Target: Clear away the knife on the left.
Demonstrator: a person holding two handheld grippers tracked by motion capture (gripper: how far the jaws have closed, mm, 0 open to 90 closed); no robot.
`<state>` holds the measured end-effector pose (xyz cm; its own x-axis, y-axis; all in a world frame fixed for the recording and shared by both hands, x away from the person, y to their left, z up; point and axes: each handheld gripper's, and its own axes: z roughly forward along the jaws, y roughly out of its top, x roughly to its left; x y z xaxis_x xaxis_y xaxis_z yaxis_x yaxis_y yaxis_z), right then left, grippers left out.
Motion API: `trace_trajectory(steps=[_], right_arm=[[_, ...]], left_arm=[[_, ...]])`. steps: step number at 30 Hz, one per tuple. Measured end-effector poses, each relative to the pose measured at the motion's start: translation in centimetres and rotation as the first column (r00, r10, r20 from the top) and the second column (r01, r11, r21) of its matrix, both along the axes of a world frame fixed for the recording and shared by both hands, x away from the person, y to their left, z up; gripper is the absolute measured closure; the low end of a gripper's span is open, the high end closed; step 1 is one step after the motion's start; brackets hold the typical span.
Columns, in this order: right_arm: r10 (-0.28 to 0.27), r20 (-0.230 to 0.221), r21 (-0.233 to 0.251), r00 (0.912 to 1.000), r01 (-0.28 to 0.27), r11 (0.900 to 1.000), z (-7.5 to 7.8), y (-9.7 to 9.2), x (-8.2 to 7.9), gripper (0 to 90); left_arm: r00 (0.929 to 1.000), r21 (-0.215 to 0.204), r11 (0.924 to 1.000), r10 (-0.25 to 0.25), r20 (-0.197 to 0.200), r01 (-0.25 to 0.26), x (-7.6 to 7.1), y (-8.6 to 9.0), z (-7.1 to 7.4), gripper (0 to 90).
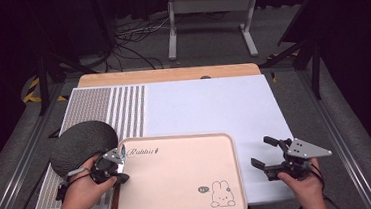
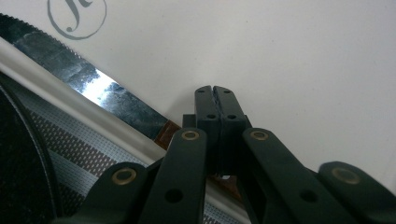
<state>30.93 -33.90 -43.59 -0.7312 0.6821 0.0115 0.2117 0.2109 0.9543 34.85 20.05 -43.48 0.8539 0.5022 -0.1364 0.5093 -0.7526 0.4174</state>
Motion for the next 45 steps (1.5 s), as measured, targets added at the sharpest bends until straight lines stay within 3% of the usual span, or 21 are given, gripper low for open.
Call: trace_trajectory(steps=[7, 9, 13, 14, 16, 21, 23, 27, 28, 29, 31, 33, 34, 35, 37, 38, 41, 42, 43, 45], right_arm=[[0.001, 0.000, -0.001, 1.0000, -0.001, 1.0000, 0.0, 0.0, 0.0, 9.0], [0.001, 0.001, -0.003, 1.0000, -0.001, 1.0000, 0.0, 0.0, 0.0, 9.0], [-0.001, -0.001, -0.003, 1.0000, 0.001, 1.0000, 0.0, 0.0, 0.0, 9.0], [-0.002, 0.001, -0.003, 1.0000, 0.002, 1.0000, 0.0, 0.0, 0.1, 9.0], [-0.001, 0.004, -0.005, 1.0000, 0.001, 1.0000, 0.1, 0.0, 0.3, 9.0], [0.001, 0.004, -0.012, 1.0000, 0.000, 0.9999, 0.1, 0.2, 0.4, 8.4], [-0.003, 0.005, -0.011, 1.0000, 0.003, 0.9999, 0.1, 0.2, 0.3, 8.1], [-0.006, 0.007, -0.013, 1.0000, 0.006, 0.9999, 0.1, 0.1, 0.0, 7.5], [-0.011, 0.010, -0.010, 0.9999, 0.011, 0.9999, 0.2, 0.0, -0.1, 7.3], [-0.016, 0.012, -0.009, 0.9998, 0.016, 0.9998, 0.2, 0.0, -0.1, 7.0], [-0.019, 0.016, -0.006, 0.9997, 0.019, 0.9998, 0.3, 0.0, -0.1, 6.8], [-0.024, 0.017, -0.006, 0.9996, 0.024, 0.9997, 0.4, -0.1, -0.1, 6.8], [-0.024, 0.017, -0.006, 0.9996, 0.024, 0.9997, 0.4, -0.1, -0.1, 6.8], [-0.027, 0.020, -0.002, 0.9994, 0.027, 0.9996, 0.5, -0.3, -0.2, 6.7], [-0.029, 0.023, 0.000, 0.9993, 0.029, 0.9996, 0.5, -0.4, -0.2, 6.7], [-0.029, 0.023, 0.000, 0.9993, 0.029, 0.9996, 0.5, -0.4, -0.2, 6.7], [-0.033, 0.023, 0.005, 0.9992, 0.033, 0.9994, 0.5, -0.5, -0.2, 6.6], [-0.034, 0.024, 0.006, 0.9991, 0.034, 0.9994, 0.5, -0.5, -0.2, 6.5], [-0.032, 0.026, 0.006, 0.9992, 0.032, 0.9995, 0.5, -0.5, -0.2, 6.5], [-0.029, 0.032, 0.008, 0.9991, 0.029, 0.9995, 0.5, -0.5, -0.2, 6.5]], left_arm=[[1.0000, -0.004, 1.0000, -0.003, 0.009, 0.003, -0.1, 0.0, 0.0, 89.9], [0.9997, -0.024, 0.9997, -0.007, 0.022, 0.008, -0.1, -0.1, 0.3, 88.0], [0.9995, -0.030, 0.9995, -0.006, 0.031, 0.007, -0.1, -0.3, 0.7, 75.0], [0.9987, -0.038, 0.9993, -0.006, 0.051, 0.007, 0.0, -0.4, 1.0, 75.0], [0.9970, -0.077, 0.9970, 0.010, 0.077, -0.004, -0.1, -0.3, 1.7, 64.0], [0.9847, -0.149, 0.9886, 0.044, 0.169, -0.019, -0.6, 0.0, 2.7, 38.9], [0.9825, -0.168, 0.9855, 0.051, 0.179, -0.020, -0.7, 0.1, 2.9, 30.8], [0.9666, -0.228, 0.9735, 0.075, 0.245, -0.018, -0.8, 0.7, 3.7, 18.8], [0.9666, -0.228, 0.9735, 0.075, 0.245, -0.018, -0.8, 0.7, 3.7, 16.9], [0.9583, -0.249, 0.9682, 0.088, 0.272, -0.018, -0.9, 1.0, 4.1, 15.0], [0.9496, -0.273, 0.9618, 0.103, 0.296, -0.019, -1.1, 1.3, 4.4, 12.1], [0.9438, -0.299, 0.9541, 0.113, 0.310, -0.016, -1.2, 1.7, 4.7, 11.0], [0.9438, -0.299, 0.9541, 0.113, 0.310, -0.016, -1.2, 1.7, 4.7, 10.6], [0.9344, -0.327, 0.9450, 0.132, 0.331, -0.018, -1.4, 2.2, 4.8, 10.5], [0.9183, -0.349, 0.9369, 0.153, 0.365, -0.017, -1.5, 2.8, 5.0, 10.1], [0.9183, -0.349, 0.9369, 0.153, 0.365, -0.017, -1.5, 2.8, 5.0, 9.4], [0.9024, -0.393, 0.9194, 0.184, 0.389, -0.018, -1.6, 3.9, 5.2, 8.7], [0.8969, -0.419, 0.9080, 0.200, 0.394, -0.019, -1.7, 4.4, 5.3, 8.2], [0.8920, -0.432, 0.9015, 0.213, 0.398, -0.023, -1.8, 4.6, 5.3, 7.9], [0.8878, -0.447, 0.8942, 0.226, 0.401, -0.026, -1.9, 5.2, 5.3, 7.3]])
